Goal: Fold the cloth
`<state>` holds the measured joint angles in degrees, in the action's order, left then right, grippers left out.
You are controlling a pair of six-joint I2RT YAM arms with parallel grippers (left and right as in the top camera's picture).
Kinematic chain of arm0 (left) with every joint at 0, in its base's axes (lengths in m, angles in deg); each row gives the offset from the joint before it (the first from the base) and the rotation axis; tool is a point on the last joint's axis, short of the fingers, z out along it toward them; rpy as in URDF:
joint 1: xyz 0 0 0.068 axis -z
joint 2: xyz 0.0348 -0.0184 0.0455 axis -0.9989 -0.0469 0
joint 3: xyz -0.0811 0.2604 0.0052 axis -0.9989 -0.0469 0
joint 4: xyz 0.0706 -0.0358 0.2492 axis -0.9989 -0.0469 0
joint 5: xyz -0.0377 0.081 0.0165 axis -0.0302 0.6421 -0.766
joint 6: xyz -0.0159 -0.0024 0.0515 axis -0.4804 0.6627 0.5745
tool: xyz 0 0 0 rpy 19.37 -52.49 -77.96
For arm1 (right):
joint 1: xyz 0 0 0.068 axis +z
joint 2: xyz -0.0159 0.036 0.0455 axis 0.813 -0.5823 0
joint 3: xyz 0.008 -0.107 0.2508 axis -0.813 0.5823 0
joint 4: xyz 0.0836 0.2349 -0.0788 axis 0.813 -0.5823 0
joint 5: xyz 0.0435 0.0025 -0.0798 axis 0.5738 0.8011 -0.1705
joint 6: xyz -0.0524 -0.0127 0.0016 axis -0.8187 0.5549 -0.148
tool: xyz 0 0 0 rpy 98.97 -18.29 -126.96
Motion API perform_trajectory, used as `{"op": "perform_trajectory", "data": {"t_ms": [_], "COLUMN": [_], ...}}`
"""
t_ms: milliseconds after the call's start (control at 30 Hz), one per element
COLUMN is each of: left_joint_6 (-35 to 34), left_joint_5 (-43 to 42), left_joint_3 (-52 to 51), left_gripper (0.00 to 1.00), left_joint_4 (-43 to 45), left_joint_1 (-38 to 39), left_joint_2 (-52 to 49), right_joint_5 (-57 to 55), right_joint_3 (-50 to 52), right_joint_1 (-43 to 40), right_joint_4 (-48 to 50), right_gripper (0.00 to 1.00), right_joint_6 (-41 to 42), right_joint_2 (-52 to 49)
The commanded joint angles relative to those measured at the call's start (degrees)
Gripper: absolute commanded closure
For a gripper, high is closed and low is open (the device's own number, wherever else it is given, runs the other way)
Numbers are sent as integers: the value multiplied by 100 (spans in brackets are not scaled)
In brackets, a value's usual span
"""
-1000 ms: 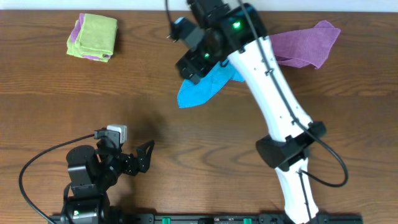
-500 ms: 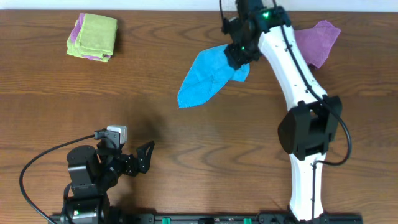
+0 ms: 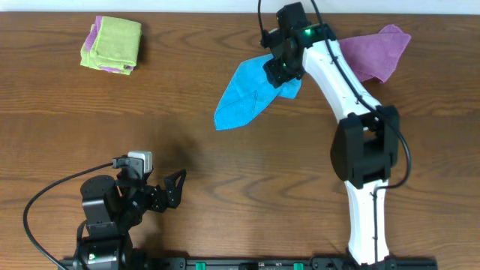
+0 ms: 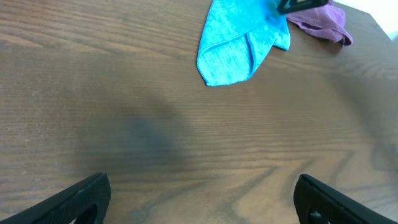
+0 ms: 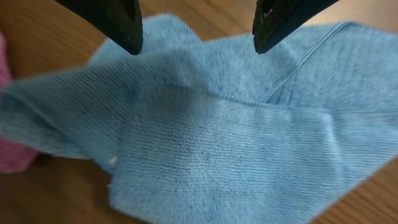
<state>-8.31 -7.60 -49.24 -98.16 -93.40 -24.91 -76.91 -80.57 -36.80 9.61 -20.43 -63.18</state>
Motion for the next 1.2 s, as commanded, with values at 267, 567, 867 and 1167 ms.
{"op": "perform_trajectory", "data": {"t_ms": [267,567,867,1167], "left_joint_6": [-85,-85,-85,-85], "left_joint_5": [37,37,37,37], "left_joint_3": [157,157,157,157], "left_gripper": [5,5,5,5], "left_joint_4": [4,2,2,2], "left_joint_1": [22,22,22,22], "left_joint_2": [-4,-9,-11,-11], "right_joint_5": [223,264,267,334], "right_joint_3": [15,-33,-361,-433], "right_joint_1": [22,28,33,44], "right_joint_4": [713,944,960,1005], "right_gripper": [55,53,56,57], "right_joint_6": [601,868,1019,1209], "right_joint_2": [-356,-356,-356,-356]}}
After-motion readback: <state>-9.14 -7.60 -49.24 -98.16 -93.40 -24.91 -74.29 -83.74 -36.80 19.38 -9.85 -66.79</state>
